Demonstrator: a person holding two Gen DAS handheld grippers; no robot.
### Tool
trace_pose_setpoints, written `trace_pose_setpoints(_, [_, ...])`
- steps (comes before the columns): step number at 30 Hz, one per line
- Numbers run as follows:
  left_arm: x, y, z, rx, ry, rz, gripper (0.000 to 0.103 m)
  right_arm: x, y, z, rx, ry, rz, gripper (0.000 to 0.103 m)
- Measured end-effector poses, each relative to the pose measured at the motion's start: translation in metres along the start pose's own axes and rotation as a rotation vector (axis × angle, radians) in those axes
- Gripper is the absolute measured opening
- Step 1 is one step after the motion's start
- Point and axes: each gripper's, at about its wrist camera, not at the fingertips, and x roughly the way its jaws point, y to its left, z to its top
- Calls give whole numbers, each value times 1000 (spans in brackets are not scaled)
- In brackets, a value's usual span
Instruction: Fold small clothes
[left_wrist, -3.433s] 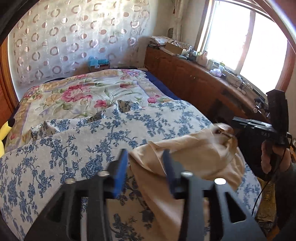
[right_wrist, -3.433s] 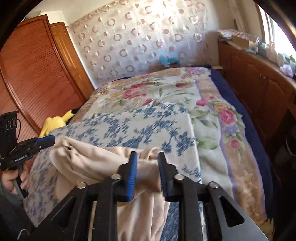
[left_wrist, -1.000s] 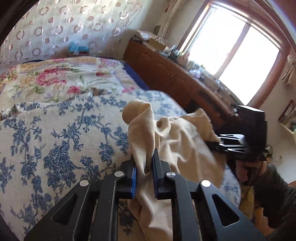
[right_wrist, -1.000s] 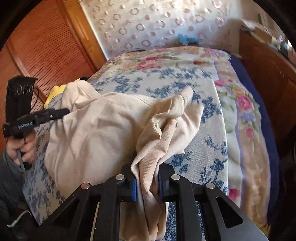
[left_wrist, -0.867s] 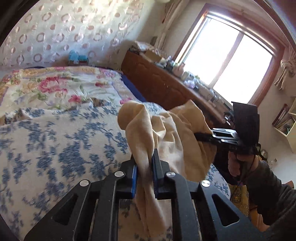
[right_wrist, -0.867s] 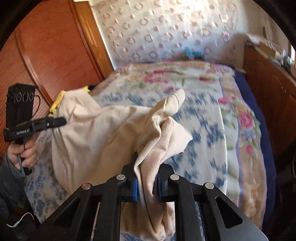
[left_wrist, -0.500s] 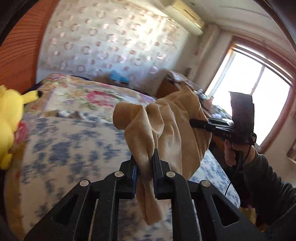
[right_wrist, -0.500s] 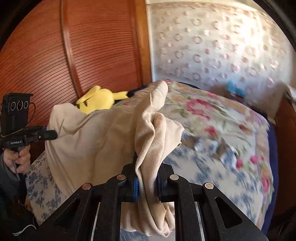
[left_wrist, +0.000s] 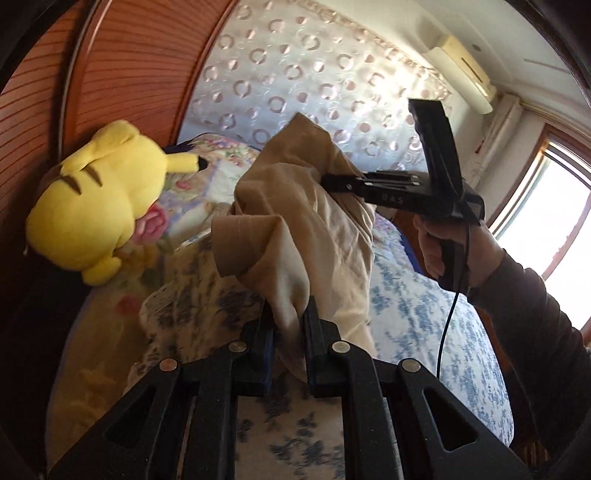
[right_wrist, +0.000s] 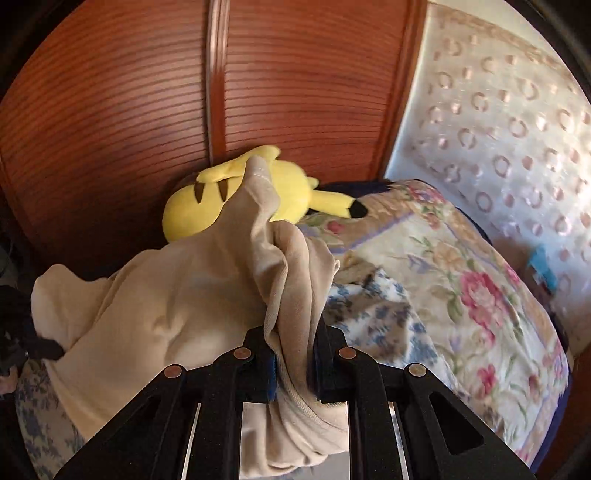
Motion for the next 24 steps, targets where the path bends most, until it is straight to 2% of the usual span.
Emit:
trace_pose_setpoints(3, [-2, 11, -7, -9, 6, 40, 14, 37, 1, 13, -30, 18, 14, 14])
trace_pose_setpoints(7, [9, 15, -7, 6, 35, 85, 14, 74, -5, 18, 11, 50, 3, 17])
trace_pose_setpoints(8, [11, 14, -8, 20, 37, 97, 14, 82, -6, 20, 29, 53, -10, 21])
trace_pose_setpoints(10, [9, 13, -7, 37, 34, 111, 19, 81, -8, 18, 72, 34, -61, 43])
trace_pose_setpoints(11, [7, 12, -8, 47, 30, 123, 23, 81, -6, 22, 96, 19, -88, 46])
trace_pose_setpoints(12, [5, 12, -8, 61, 25, 131, 36, 78, -12, 21, 134, 2, -132, 51])
trace_pose_setpoints(13, [2, 10, -8, 77, 24, 132, 45, 74, -17, 19, 178, -12, -173, 52])
trace_pose_setpoints(17, [-15, -5, -10, 156, -20, 148, 83, 39, -29, 4, 263, -79, -208, 52])
trace_pose_setpoints(20, [-26, -21, -9, 205, -34, 148, 87, 9, -25, -17, 308, -108, -205, 52])
trace_pose_setpoints(24, [-39, -51, -11, 265, -67, 149, 88, -35, -2, -55, 335, -146, -215, 52])
